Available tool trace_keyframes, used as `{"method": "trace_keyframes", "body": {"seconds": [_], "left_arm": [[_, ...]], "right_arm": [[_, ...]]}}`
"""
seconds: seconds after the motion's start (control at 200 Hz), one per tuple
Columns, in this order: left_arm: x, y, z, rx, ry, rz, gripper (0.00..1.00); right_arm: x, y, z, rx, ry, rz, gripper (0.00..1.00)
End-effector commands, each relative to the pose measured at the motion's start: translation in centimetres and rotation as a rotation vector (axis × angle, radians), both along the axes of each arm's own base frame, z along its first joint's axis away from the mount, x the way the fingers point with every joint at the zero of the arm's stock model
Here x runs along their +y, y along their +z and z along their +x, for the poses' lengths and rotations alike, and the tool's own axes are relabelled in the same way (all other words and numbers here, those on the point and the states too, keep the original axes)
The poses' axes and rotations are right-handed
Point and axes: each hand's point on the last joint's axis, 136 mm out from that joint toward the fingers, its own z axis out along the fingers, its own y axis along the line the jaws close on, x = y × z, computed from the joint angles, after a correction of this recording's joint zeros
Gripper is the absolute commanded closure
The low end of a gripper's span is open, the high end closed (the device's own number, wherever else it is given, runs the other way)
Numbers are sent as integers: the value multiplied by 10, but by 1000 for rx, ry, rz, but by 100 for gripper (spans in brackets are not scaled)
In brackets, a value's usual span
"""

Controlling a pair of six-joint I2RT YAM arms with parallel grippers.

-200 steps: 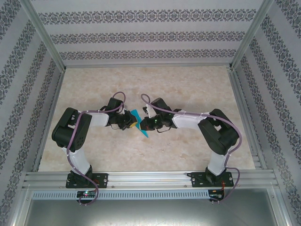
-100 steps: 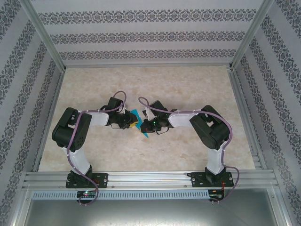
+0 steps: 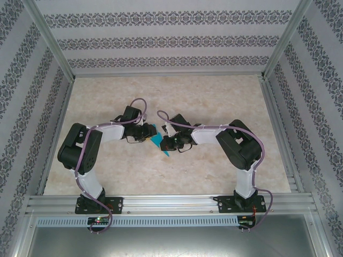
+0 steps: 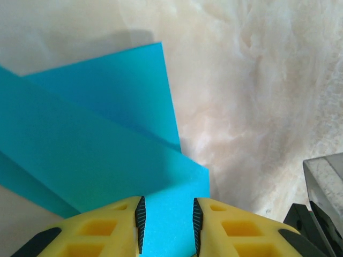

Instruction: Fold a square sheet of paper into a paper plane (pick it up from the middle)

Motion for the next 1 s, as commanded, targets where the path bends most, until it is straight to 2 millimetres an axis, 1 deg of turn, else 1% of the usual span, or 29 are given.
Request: {"method": "trace_keyframes", "body": {"seconds": [0.0, 0.16, 0.395, 0.53, 0.639, 0.734, 0.854, 0.994], "left_arm": [[11, -4, 5, -13, -3, 59, 67], [15, -10, 8, -7, 1, 68, 67], [22, -23, 11, 14, 2, 81, 68], [32, -31, 11, 26, 16, 115, 68], [45, -35, 12, 33, 29, 153, 68], [58, -38, 16, 43, 51, 182, 68], [82, -45, 26, 57, 138, 206, 71], [110, -48, 38, 62, 226, 192, 73]], "right_arm": [[-24, -33, -14, 68, -4, -131, 99], [-25, -35, -16, 75, 0, -136, 99], [-28, -38, -20, 87, 2, -146, 99], [-31, -42, -24, 101, 4, -160, 99], [-38, -47, -31, 117, 6, -188, 99], [-47, -54, -39, 138, 6, -212, 99], [-53, -61, -47, 159, 9, -229, 100], [-56, -66, -50, 171, 2, -236, 100]]}}
